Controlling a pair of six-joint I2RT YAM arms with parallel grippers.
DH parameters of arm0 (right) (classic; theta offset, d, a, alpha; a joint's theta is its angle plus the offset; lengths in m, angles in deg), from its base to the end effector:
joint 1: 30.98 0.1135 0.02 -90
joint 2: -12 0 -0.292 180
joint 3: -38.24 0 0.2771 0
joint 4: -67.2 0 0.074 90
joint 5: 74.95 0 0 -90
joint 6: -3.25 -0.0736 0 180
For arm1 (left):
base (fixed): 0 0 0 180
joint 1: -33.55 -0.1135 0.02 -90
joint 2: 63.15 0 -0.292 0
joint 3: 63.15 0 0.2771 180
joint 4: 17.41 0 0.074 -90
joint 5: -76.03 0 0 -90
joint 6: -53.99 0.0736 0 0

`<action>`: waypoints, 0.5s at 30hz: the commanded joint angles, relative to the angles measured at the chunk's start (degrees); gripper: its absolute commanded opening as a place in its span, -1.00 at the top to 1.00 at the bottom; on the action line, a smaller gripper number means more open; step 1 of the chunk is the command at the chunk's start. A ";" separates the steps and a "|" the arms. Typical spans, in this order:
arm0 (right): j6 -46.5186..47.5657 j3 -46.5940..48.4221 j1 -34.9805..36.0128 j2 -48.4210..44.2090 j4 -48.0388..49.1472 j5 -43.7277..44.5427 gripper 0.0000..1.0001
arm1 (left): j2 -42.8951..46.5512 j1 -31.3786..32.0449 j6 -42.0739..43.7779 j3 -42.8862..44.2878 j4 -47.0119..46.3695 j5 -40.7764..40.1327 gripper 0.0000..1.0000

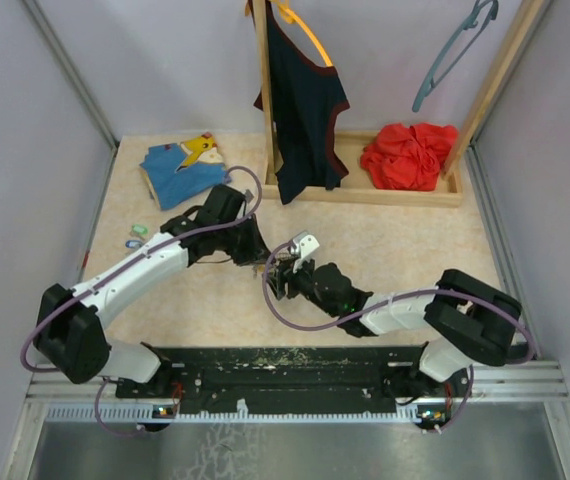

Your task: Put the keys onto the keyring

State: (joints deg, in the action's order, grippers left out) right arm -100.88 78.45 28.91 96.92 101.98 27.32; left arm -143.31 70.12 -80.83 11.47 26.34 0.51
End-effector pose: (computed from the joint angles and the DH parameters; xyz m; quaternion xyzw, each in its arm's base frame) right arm 0.1815 0.2818 0.1842 -0.2326 0.7281 0.3197 0.5600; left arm 0.2626 -0.2177 0.2643 -0.0232 0.9308 -0.3146 0.1846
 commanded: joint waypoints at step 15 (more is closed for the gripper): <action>4.56 -0.79 0.11 5.94 12.51 -0.37 0.59 | 4.05 0.25 -3.83 -5.70 -7.67 5.41 1.00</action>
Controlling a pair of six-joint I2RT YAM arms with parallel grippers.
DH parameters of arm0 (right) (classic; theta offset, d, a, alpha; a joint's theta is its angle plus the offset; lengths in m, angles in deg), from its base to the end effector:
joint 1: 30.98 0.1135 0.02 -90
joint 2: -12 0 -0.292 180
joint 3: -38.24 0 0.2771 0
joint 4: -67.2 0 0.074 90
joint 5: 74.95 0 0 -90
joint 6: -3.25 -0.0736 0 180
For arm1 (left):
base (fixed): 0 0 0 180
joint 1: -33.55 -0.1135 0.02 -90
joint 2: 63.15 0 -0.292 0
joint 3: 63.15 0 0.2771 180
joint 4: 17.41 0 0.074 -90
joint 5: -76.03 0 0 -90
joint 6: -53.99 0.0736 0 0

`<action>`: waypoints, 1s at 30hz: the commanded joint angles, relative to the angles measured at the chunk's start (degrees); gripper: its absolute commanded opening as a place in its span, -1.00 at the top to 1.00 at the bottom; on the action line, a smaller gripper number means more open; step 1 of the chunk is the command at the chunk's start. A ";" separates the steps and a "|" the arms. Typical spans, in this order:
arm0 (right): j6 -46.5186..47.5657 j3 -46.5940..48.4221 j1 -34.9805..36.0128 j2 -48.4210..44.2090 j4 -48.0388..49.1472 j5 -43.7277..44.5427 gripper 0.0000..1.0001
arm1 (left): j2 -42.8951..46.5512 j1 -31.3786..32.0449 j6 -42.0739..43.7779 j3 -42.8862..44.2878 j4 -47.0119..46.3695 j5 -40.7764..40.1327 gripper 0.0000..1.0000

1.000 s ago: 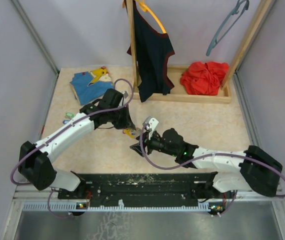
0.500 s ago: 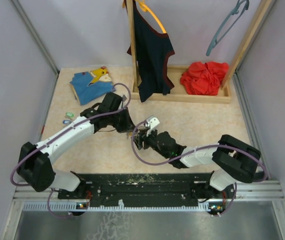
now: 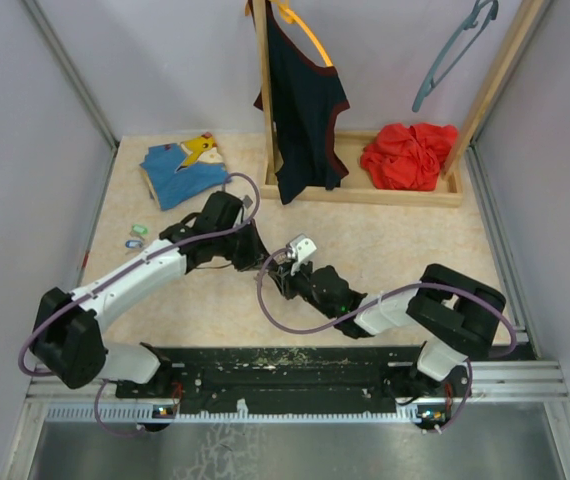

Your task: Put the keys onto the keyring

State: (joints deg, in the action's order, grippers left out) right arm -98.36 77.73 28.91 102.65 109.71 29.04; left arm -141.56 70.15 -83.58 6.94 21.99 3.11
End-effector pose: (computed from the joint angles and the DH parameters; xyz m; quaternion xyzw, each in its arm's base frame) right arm 0.1864 0.2859 0.1678 -0.2354 0.7194 0.3030 0.5790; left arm 0.2542 -0.2157 0.2526 -0.0349 0.9233 -0.3418 0.1719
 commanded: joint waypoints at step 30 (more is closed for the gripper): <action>18.75 6.88 -8.61 -17.98 -37.36 -25.52 1.00 | 14.64 -0.06 15.68 -10.54 -14.46 -1.63 0.02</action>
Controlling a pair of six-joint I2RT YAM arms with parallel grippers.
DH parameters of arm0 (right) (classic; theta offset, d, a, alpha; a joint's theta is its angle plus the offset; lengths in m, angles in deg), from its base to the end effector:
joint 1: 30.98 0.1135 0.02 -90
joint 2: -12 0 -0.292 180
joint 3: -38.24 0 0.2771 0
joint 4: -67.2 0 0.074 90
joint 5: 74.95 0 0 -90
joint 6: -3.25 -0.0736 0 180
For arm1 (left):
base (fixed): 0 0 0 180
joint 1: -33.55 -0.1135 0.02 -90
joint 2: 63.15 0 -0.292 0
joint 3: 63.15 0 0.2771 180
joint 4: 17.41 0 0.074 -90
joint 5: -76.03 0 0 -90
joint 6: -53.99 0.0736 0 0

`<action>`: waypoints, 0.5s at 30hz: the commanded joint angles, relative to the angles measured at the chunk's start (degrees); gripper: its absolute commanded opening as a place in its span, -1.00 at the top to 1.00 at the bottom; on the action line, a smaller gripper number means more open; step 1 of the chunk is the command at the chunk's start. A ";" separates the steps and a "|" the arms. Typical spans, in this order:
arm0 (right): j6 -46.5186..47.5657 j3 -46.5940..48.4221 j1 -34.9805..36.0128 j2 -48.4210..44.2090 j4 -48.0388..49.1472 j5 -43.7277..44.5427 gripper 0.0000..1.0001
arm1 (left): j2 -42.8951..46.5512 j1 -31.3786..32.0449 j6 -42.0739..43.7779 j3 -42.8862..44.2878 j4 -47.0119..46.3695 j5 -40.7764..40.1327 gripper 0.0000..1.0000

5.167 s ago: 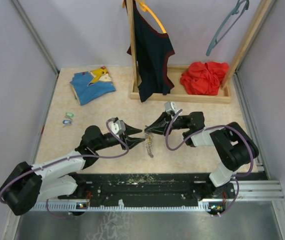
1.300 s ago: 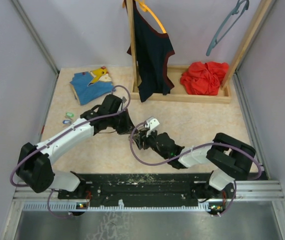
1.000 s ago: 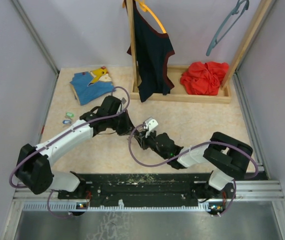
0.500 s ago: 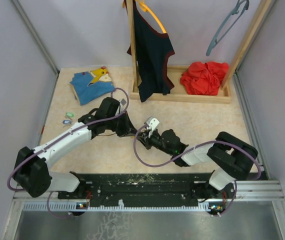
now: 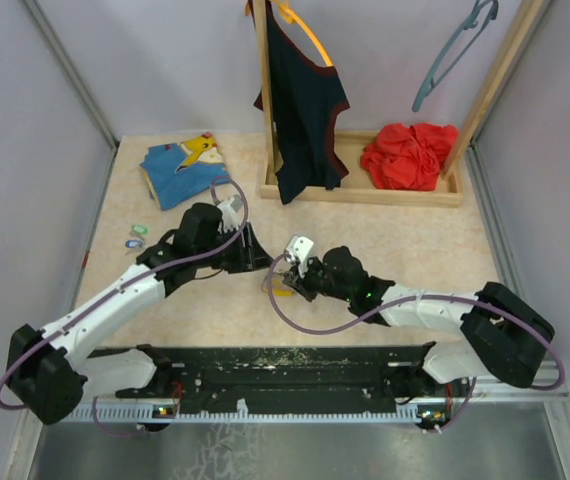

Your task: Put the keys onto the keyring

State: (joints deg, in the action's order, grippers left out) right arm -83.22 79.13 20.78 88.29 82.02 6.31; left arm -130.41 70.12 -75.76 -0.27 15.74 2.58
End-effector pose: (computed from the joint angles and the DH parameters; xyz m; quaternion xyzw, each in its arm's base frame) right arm 0.1856 0.2536 0.1851 -0.4187 0.7060 0.2891 0.4926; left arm 0.2269 -0.1944 0.2736 0.0390 0.8891 -0.3718 0.2642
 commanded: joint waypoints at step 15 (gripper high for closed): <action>12.02 17.14 -2.10 -6.94 -32.58 -8.04 1.00 | 13.13 -0.01 37.01 -26.11 -49.38 15.51 -0.41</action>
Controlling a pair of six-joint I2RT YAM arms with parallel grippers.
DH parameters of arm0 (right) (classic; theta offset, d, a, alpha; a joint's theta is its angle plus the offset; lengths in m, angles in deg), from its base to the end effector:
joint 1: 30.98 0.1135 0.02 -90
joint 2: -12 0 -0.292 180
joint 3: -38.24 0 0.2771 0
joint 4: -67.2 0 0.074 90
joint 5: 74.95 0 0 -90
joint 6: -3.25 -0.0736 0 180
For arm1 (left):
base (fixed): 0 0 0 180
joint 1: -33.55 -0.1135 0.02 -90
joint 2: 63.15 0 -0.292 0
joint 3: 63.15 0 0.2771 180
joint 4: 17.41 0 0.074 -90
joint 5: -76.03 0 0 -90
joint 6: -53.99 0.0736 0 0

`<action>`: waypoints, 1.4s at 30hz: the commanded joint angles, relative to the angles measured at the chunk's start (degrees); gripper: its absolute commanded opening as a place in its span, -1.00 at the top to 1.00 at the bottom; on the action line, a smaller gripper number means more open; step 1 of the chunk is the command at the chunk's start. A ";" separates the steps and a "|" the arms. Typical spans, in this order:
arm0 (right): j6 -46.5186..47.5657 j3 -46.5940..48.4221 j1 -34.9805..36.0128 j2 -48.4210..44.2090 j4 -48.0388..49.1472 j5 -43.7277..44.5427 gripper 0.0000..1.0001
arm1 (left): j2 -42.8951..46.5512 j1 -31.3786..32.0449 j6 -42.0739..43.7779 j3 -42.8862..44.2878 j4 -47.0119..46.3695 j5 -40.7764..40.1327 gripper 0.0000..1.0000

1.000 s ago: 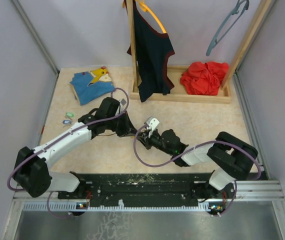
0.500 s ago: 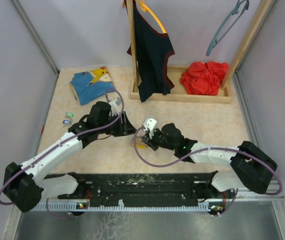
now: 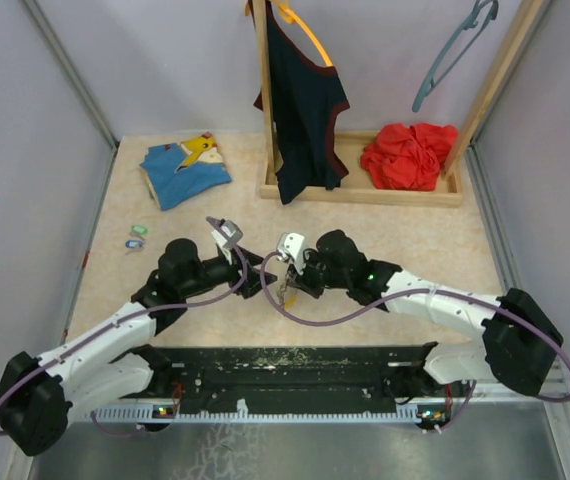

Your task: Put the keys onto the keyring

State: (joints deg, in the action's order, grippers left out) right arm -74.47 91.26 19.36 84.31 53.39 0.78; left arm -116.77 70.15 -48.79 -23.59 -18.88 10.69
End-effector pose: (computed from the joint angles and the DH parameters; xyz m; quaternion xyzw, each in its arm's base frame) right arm 0.1868 0.2537 0.2208 -0.5039 0.7146 0.2574 0.4113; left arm 0.1849 -0.1756 0.2506 0.2880 0.7184 -0.4066 0.4854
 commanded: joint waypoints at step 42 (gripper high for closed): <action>3.67 10.38 -0.86 -1.22 -10.48 -5.61 1.00 | -22.05 3.21 8.65 -7.18 -41.59 11.82 0.37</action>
State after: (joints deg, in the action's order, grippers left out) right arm -70.06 97.79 18.73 82.98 40.08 -2.19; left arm -137.54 73.05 -39.24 -31.07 -58.05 22.82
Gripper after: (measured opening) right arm 0.034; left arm 0.310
